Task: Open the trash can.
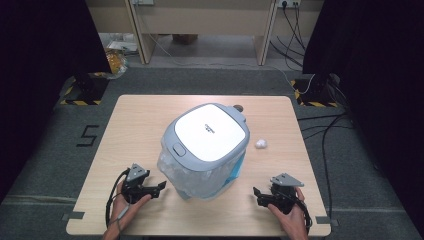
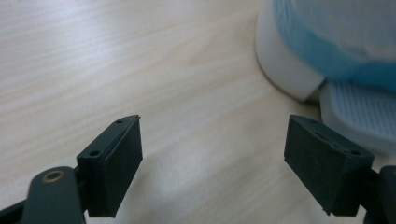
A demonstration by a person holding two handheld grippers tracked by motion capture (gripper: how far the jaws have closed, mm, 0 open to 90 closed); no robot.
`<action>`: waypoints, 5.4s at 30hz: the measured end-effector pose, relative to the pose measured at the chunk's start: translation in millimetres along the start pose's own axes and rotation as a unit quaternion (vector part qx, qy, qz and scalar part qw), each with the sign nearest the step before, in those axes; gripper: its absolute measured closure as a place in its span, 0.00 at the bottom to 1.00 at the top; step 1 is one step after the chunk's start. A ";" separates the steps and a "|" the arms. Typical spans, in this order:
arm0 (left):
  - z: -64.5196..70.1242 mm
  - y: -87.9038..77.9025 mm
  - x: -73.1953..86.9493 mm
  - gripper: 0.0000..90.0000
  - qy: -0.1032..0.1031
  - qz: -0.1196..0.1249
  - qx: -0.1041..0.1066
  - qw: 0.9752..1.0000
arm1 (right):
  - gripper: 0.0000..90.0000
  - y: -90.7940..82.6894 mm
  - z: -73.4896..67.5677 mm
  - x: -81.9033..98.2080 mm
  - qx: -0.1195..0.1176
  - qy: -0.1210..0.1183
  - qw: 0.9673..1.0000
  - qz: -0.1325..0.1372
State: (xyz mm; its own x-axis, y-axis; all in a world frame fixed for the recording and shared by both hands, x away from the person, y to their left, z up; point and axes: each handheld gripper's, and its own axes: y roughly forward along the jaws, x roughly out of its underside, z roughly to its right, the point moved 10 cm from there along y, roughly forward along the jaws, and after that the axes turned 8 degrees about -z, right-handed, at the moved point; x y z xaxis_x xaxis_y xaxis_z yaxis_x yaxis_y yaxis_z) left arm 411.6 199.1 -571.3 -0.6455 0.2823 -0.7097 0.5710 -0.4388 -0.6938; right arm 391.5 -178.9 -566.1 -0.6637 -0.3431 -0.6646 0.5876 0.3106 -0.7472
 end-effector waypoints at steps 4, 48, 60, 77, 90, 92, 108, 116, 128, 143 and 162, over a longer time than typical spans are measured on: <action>1.0 2.9 -14.3 0.21 -0.002 0.007 0.006 1.000 | 0.18 0.7 -11.7 -17.8 -0.004 -0.010 1.000 0.014; 35.5 28.9 -7.3 0.23 0.012 -0.024 0.038 0.999 | 0.39 76.2 -20.7 -114.9 -0.025 0.005 0.999 0.034; 33.4 33.6 -9.9 0.17 0.008 -0.027 0.038 0.999 | 0.42 96.9 -22.0 -136.9 -0.046 0.013 0.998 0.042; 32.6 27.6 -12.5 0.22 0.007 -0.013 0.036 0.999 | 0.26 99.7 -13.2 -144.3 -0.056 0.043 0.996 0.047; 83.1 -1.5 -4.8 0.27 0.047 0.023 0.093 0.994 | 0.22 60.4 -1.3 -113.1 -0.013 0.001 0.999 0.036; 93.6 -1.1 -5.5 0.28 0.053 0.024 0.110 0.992 | 0.22 55.6 -0.2 -105.8 -0.009 -0.003 0.999 0.036; 137.0 21.6 -17.1 0.29 0.121 0.013 0.143 0.982 | 0.20 38.6 18.4 -65.7 0.004 0.002 1.000 0.024; 136.3 25.7 -14.9 0.30 0.151 0.014 0.132 0.980 | 0.20 38.2 19.1 -63.1 0.001 -0.002 1.000 0.020; 134.5 28.8 -12.1 0.32 0.196 0.019 0.109 0.974 | 0.21 43.0 19.4 -58.5 -0.003 0.001 1.000 0.008; 135.7 33.9 -7.5 0.32 0.206 0.005 0.098 0.974 | 0.21 50.2 23.1 -65.9 -0.005 0.002 1.000 0.006; 134.7 38.8 -4.5 0.32 0.201 -0.006 0.098 0.975 | 0.21 49.9 37.7 -73.6 -0.006 0.023 1.000 0.017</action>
State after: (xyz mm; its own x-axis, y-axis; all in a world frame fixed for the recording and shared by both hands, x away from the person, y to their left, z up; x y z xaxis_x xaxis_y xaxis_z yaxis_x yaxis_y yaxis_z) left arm 368.4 65.9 -578.6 -0.3775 0.5826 -0.7198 0.4316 -0.5770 -0.6934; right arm 487.1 -171.5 -554.6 -0.6641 -0.2914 -0.6885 0.6051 0.3314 -0.7239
